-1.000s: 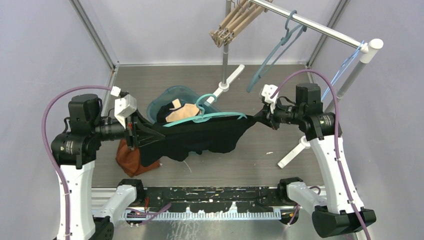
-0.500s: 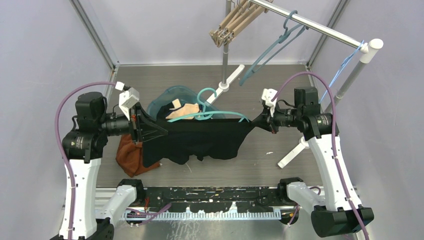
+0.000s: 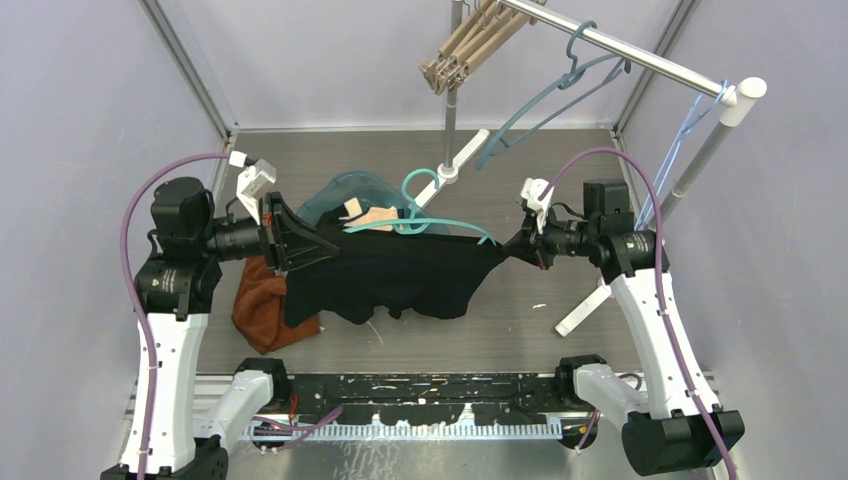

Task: Remove the underwear clipped to the hanger
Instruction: Remove the underwear from the hanger.

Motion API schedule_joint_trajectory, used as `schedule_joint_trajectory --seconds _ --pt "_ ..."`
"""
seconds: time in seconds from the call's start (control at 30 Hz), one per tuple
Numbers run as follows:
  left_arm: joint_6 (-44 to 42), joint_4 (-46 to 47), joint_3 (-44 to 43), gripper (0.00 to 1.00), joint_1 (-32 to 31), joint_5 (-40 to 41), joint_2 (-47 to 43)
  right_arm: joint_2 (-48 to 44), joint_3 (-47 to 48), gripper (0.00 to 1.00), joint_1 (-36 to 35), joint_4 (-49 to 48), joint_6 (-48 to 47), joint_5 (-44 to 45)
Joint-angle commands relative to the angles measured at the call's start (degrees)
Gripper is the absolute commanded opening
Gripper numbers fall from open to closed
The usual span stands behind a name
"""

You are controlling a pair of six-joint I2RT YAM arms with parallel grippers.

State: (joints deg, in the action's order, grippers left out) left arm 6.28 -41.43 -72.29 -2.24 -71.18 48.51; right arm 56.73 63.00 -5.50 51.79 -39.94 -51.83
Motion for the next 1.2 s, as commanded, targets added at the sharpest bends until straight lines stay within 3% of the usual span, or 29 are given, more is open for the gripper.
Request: schedule_joint_trajectory --seconds 0.0,0.37,0.63,0.83,1.17 --pt "1.80 8.63 -1.39 0.00 1.24 -1.17 -1.24 -0.28 -1.85 0.01 1.86 -2.54 4.41 14.90" --pt "0.79 8.09 -2.87 0.00 2.06 -3.90 -1.16 -1.30 -5.24 0.01 6.41 -2.40 3.92 21.82" --pt "3.37 11.80 -2.08 0.00 2.06 -5.20 -1.00 -0.68 -4.41 0.01 6.46 0.72 1.35 14.30" --pt "1.15 10.58 -4.72 0.00 2.15 -3.65 -0.30 -0.97 -7.75 0.01 6.55 -1.28 0.37 19.98" --pt "0.82 13.51 -4.48 0.00 2.15 0.36 0.90 -2.51 -8.68 0.01 6.55 2.31 -4.45 8.07"
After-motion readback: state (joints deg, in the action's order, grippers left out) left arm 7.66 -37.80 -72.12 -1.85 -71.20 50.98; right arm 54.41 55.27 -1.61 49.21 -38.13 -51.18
